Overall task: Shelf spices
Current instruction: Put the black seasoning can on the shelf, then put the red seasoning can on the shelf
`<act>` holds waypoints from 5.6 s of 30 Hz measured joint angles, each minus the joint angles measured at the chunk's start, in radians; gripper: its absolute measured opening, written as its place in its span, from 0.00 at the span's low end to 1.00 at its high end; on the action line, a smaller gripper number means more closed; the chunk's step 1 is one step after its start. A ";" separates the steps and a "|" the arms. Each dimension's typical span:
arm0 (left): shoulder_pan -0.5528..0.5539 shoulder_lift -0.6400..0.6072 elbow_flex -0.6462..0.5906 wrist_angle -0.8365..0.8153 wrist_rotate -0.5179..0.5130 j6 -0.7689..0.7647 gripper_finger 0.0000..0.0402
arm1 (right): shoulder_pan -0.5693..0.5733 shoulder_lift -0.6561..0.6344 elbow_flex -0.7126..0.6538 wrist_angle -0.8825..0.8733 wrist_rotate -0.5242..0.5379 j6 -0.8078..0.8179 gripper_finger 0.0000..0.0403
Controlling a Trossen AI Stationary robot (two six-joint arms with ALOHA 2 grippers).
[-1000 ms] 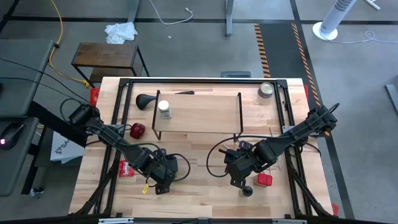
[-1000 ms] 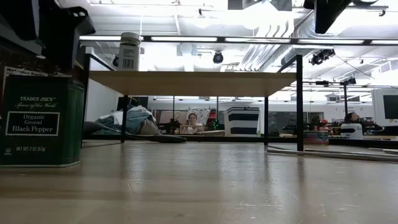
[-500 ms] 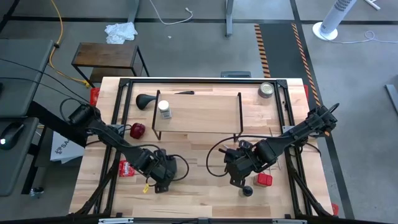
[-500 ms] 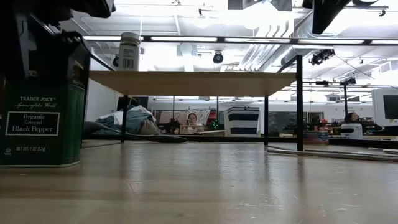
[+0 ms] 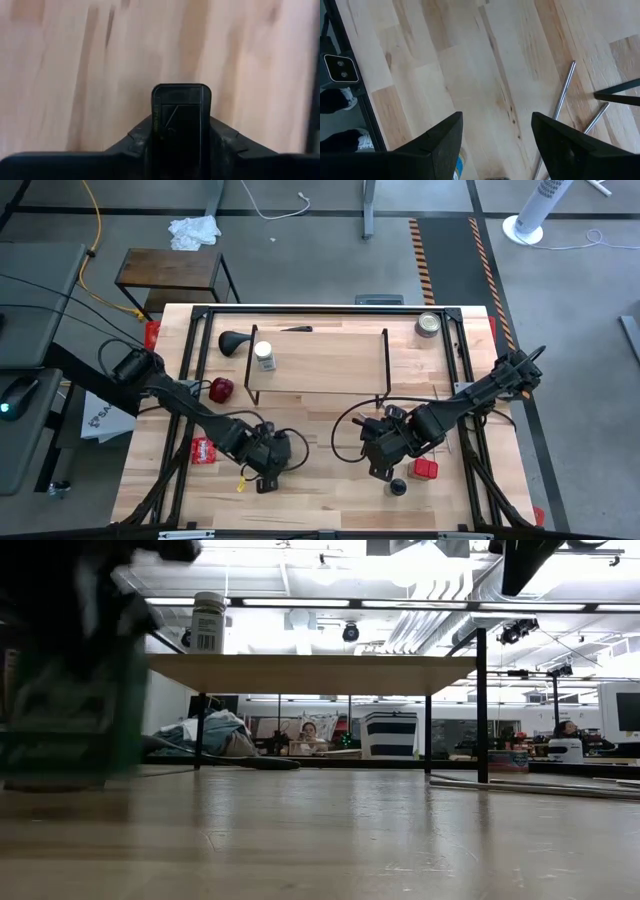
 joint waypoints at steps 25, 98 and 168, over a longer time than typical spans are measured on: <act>0.620 -0.004 0.776 -0.855 -0.262 -0.235 0.28 | -0.006 -0.157 0.000 -0.076 0.072 0.157 0.58; -0.192 -0.070 0.644 -0.902 -0.277 -0.312 0.51 | -0.006 -0.155 0.000 -0.046 0.074 0.086 0.58; -0.019 -0.068 0.552 -0.682 -0.154 0.116 0.51 | 0.131 -0.155 0.000 -0.076 -0.141 -0.025 0.58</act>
